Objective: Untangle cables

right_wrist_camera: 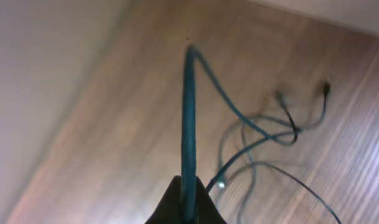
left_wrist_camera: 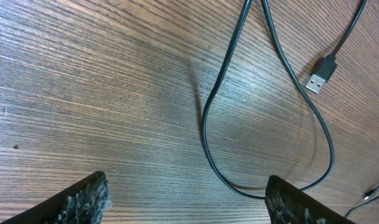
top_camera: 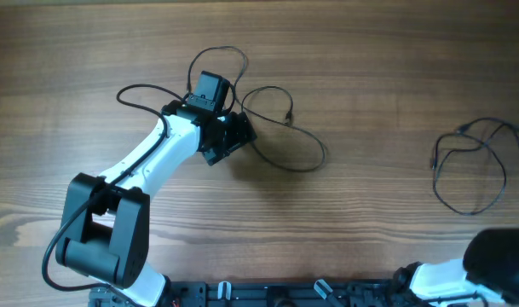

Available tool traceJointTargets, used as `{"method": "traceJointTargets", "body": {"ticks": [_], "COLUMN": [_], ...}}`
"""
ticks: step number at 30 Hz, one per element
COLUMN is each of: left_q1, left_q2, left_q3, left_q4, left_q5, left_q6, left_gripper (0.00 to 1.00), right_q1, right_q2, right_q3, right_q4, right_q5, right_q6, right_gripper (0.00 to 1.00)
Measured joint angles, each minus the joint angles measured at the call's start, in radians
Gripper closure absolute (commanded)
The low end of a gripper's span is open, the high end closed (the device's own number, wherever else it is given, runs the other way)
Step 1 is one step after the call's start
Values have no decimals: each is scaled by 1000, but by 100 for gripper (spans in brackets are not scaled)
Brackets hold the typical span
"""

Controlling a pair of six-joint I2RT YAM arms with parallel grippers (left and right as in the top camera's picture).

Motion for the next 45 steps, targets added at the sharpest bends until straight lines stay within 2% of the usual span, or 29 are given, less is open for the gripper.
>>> {"method": "traceJointTargets", "body": {"ticks": [2,3,4,5,11,20,25,28,35,39,45], "left_q1": [0,0,0,0,0,-13,-14,-14,33,103,201], "left_q2": [0,0,0,0,0,0,0,0,0,0,0], "left_q3": [0,0,0,0,0,0,0,0,0,0,0], "left_q4": [-8,-10,-15,-19,-20,-20,-20,-42,-95,-134,-223], "left_q5": [0,0,0,0,0,0,-13,-65,-120,-132,-185], "left_q6": [0,0,0,0,0,0,0,0,0,0,0], "left_gripper": [18,18,18,18,18,18,18,18,17,16,9], "right_q1": [-2,-2,-2,-2,-2,-2,17,81,365,526,715], "right_q2": [57,76,96,109,131,131,131,131,132,137,139], "right_q3": [0,0,0,0,0,0,-11,-41,-184,-311,-466], "right_q4": [-18,-25,-34,-39,-50,-71,-98,-142,-146,-55,67], "right_q5": [-14,-25,-34,-39,-107,-274,-445,-519,-551,-518,-433], "right_q6": [-20,-31,-39,-42,-96,-136,-233,-319,-489,-530,-532], "right_gripper": [58,38,25,18,13,12,11,11,10,10,11]}}
